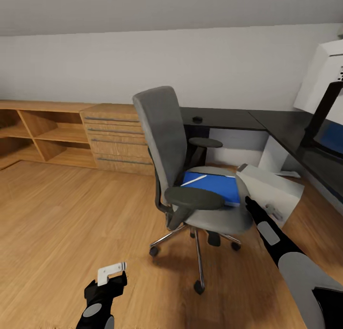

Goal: In the bedroom, organize the workspace by keeping the computer under the desk, ensuring the monitor is on the desk, placing the keyboard on the desk next to the monitor, placing the mouse on the desk next to the keyboard, moving the folder from the swivel chair onto the desk next to the mouse, stacking the notebook on top of the folder with the pen on top of the notebook, and positioning the swivel chair next to the desk.

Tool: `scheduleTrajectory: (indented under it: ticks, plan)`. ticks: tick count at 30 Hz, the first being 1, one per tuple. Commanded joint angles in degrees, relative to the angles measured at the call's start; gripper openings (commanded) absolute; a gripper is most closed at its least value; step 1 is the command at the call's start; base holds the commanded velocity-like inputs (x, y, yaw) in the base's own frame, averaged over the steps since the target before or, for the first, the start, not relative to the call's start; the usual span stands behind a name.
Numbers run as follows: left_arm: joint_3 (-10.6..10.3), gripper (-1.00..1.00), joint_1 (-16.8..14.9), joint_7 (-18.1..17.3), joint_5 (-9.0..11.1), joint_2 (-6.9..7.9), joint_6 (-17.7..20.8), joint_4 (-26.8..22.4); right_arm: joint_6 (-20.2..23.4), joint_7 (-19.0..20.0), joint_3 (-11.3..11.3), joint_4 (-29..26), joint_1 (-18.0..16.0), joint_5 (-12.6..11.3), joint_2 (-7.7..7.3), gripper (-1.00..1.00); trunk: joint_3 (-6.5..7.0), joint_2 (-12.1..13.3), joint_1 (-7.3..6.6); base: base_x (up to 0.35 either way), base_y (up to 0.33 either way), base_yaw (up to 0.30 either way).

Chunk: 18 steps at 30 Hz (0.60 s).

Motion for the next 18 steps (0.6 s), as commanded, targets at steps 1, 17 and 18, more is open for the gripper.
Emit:
scheduleTrajectory:
  ticks: [1, 17, 18]
  plan:
    - [-0.1, 1.00, 0.0, 0.5, 0.5, 0.01, 0.1, -0.1, -0.2, 0.0, 0.3, 1.1, 0.0, -0.8, 1.48, 1.00, -0.08, 0.0, 0.00, 0.000, 0.000, 0.255]
    - [-0.1, 1.00, 0.0, 0.5, 0.5, 0.01, 0.1, 0.0, -0.2, 0.2, 0.2, 0.9, 0.1, -0.8, 1.61, 1.00, -0.39, 0.0, 0.00, 0.037, 0.000, 0.149]
    - [-0.1, 1.00, 0.0, 0.6, 0.5, 0.01, 0.1, 0.0, -0.2, 0.2, 0.2, 0.9, 0.1, -0.8, 1.61, 1.00, -0.39, 0.0, 0.00, 0.281, 0.000, 0.002]
